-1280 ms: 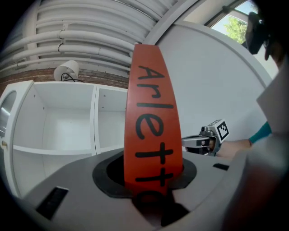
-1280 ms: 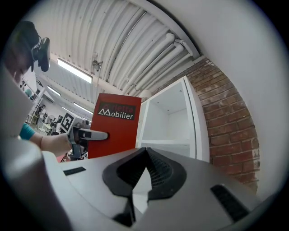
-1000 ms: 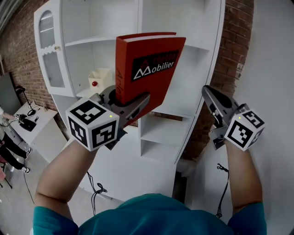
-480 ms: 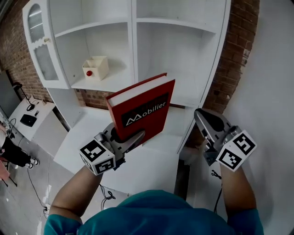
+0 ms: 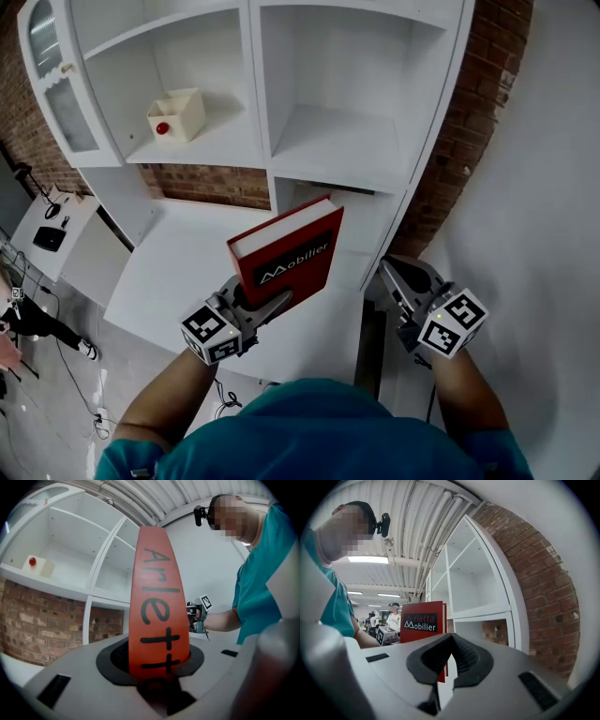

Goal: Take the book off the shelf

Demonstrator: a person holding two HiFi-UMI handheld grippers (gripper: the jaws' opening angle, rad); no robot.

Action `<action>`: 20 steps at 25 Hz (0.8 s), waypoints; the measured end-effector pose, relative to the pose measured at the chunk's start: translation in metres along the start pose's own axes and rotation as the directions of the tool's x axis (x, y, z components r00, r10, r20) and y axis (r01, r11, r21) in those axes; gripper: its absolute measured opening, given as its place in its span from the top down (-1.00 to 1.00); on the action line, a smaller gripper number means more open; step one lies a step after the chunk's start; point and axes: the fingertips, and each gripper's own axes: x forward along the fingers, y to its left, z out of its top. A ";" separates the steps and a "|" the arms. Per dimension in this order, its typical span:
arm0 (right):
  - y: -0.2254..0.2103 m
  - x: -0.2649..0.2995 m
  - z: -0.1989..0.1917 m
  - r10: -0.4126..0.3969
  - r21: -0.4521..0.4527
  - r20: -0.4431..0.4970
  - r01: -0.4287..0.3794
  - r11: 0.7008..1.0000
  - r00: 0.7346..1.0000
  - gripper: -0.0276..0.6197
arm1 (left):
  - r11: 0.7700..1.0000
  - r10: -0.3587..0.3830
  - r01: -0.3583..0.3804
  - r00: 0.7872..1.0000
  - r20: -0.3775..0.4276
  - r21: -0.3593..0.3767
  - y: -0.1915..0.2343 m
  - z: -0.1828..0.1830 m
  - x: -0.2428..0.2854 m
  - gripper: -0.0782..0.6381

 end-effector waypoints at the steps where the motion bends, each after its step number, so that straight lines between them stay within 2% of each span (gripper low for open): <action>1: -0.002 -0.001 -0.012 -0.007 0.018 -0.012 0.007 1.000 1.000 0.85 | 1.000 0.005 -0.005 1.000 -0.005 -0.015 0.001 -0.010 0.000 0.32; 11: -0.018 -0.005 -0.113 -0.038 0.152 -0.144 0.060 0.987 0.989 0.85 | 0.994 -0.008 -0.004 0.994 -0.113 -0.105 0.000 -0.105 0.005 0.32; 20: -0.025 0.002 -0.179 -0.029 0.246 -0.242 0.091 0.965 0.970 0.85 | 0.990 -0.021 -0.007 0.982 -0.190 -0.143 0.003 -0.155 0.011 0.32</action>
